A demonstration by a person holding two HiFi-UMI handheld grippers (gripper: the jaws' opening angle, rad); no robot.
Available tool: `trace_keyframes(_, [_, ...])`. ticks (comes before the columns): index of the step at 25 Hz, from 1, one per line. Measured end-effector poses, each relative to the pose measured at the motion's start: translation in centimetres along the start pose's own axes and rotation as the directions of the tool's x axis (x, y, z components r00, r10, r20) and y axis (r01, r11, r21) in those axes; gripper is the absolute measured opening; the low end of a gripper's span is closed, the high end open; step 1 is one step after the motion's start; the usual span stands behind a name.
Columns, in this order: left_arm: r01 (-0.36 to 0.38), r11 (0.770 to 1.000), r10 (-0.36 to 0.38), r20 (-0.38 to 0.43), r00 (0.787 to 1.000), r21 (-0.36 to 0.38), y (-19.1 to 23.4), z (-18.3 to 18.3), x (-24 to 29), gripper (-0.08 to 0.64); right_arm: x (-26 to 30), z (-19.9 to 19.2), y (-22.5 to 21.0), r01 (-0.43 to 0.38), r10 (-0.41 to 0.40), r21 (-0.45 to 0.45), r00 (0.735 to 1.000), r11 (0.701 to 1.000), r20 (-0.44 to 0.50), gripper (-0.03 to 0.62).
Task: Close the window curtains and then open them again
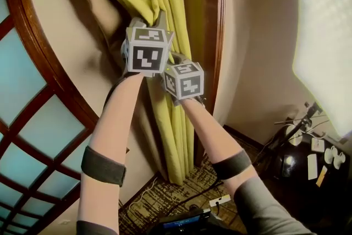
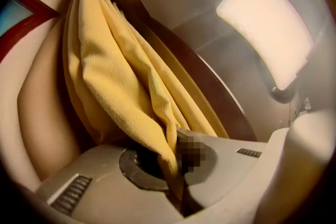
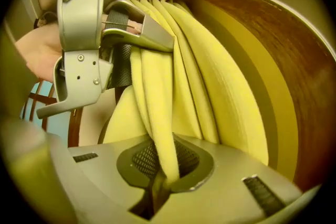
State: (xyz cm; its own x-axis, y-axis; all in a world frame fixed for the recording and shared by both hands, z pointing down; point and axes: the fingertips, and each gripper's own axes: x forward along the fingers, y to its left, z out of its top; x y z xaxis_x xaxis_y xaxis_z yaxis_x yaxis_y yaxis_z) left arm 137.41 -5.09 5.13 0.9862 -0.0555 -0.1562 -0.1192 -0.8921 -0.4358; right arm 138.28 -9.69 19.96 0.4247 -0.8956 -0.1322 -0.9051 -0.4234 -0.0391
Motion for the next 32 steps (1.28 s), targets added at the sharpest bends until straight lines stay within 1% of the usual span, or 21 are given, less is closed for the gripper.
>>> trace_keyframes(3, [0.036,0.999,-0.036,0.004,0.999,-0.026,-0.8,0.4,0.9,0.003,-0.1,0.3,-1.7,0.029,-0.028,0.015,1.0,0.999,-0.007,0.028])
trace_keyframes(5, [0.044,0.998,-0.044,0.01,0.999,-0.053,-0.6,0.5,0.7,0.003,-0.1,0.3,-1.9,0.036,-0.036,0.017,0.999,0.999,-0.012,0.029])
trace_keyframes(7, [0.035,0.997,-0.034,0.011,0.999,-0.064,-0.2,0.2,0.3,0.003,-0.1,0.1,-1.7,0.035,-0.035,0.011,0.999,0.999,-0.018,0.029])
trace_keyframes(9, [0.016,0.998,-0.016,0.002,1.0,-0.055,0.3,-0.3,-0.2,0.005,-0.1,-0.1,-1.1,0.027,-0.027,-0.002,0.999,1.0,-0.024,0.029])
trace_keyframes(12, [0.015,0.998,-0.015,-0.009,1.0,-0.06,0.2,-0.6,-1.4,0.005,-0.3,-0.7,-0.1,0.014,-0.015,-0.013,0.999,1.0,-0.03,0.029])
trace_keyframes(17, [-0.025,0.997,0.023,-0.023,0.999,-0.079,2.0,-2.0,-4.3,0.009,-0.4,-1.6,2.7,-0.012,0.01,-0.04,0.999,0.999,-0.045,0.029])
trace_keyframes(20, [-0.038,0.998,0.036,-0.047,0.998,-0.049,2.7,-3.3,-6.0,0.042,-0.8,-2.5,4.1,-0.026,0.022,-0.069,0.998,0.997,-0.053,0.031])
trace_keyframes(22, [-0.047,0.998,0.045,-0.06,0.997,-0.029,3.2,-4.1,-7.9,0.056,-1.2,-3.2,5.8,-0.043,0.038,-0.082,0.997,0.996,-0.062,0.032])
trace_keyframes(24, [-0.045,0.998,0.042,-0.066,0.997,-0.036,3.3,-4.8,-10.4,0.066,-1.9,-4.0,8.0,-0.054,0.047,-0.1,0.996,0.994,-0.074,0.032])
trace_keyframes(27, [-0.015,0.998,0.011,-0.076,0.997,-0.054,3.0,-5.3,-15.0,0.121,-3.4,-5.1,11.7,-0.044,0.031,-0.151,0.996,0.988,-0.088,0.04])
trace_keyframes(28, [-0.007,0.998,0.003,-0.076,0.997,-0.06,2.9,-5.4,-16.8,0.137,-3.9,-5.4,13.1,-0.04,0.025,-0.167,0.996,0.985,-0.089,0.051])
trace_keyframes(30, [-0.02,0.998,0.015,-0.069,0.997,-0.064,3.7,-5.9,-20.6,0.154,-4.9,-6.0,16.4,-0.043,0.028,-0.19,0.996,0.981,-0.084,0.119])
trace_keyframes(32, [-0.043,0.996,0.039,-0.057,0.998,-0.077,5.0,-6.4,-24.5,0.154,-6.2,-6.4,19.9,-0.056,0.041,-0.206,0.996,0.977,-0.077,0.192])
